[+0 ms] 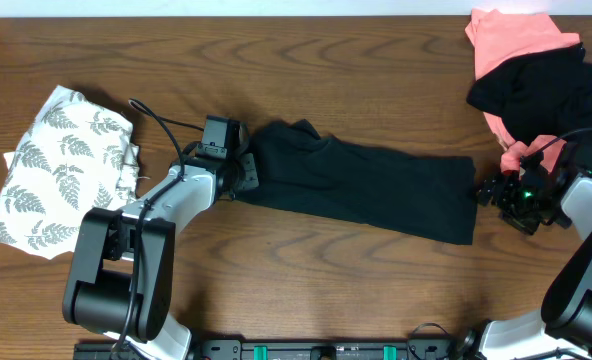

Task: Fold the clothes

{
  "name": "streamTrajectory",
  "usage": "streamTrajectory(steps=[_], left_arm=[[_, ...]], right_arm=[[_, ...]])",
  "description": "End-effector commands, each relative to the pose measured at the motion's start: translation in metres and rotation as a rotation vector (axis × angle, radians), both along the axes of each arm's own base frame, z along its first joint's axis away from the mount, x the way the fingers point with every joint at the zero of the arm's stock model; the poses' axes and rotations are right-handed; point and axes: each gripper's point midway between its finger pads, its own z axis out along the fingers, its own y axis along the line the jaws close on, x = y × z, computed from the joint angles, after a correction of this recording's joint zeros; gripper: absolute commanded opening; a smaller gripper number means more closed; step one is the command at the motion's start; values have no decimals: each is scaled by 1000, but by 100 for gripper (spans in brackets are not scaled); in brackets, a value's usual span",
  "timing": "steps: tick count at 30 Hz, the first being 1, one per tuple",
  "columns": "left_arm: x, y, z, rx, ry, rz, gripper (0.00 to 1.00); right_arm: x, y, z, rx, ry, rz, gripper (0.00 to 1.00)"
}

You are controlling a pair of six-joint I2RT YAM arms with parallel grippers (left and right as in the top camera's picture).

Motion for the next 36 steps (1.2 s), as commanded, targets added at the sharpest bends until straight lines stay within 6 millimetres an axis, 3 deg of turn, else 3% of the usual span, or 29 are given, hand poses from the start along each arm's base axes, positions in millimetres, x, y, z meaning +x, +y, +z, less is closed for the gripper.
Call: streamTrajectory(steps=[1,6,23,31,36], left_arm=[[-1,4,-5,22,5,-4,33],[-1,5,-5,22,8,-4,33],[-2,4,-5,22,9,-6,33],[-2,4,-5,22,9,-6,33],[-2,4,-5,22,9,-6,33]], right_arm=[[-34,32,-40,78,125,48,88],[-33,48,-46,136,76,52,88],[-51,57,-60,135,93,55,85],[-60,50,-67,89,140,28,61],[-53,30,-71,-11,142,-35,33]])
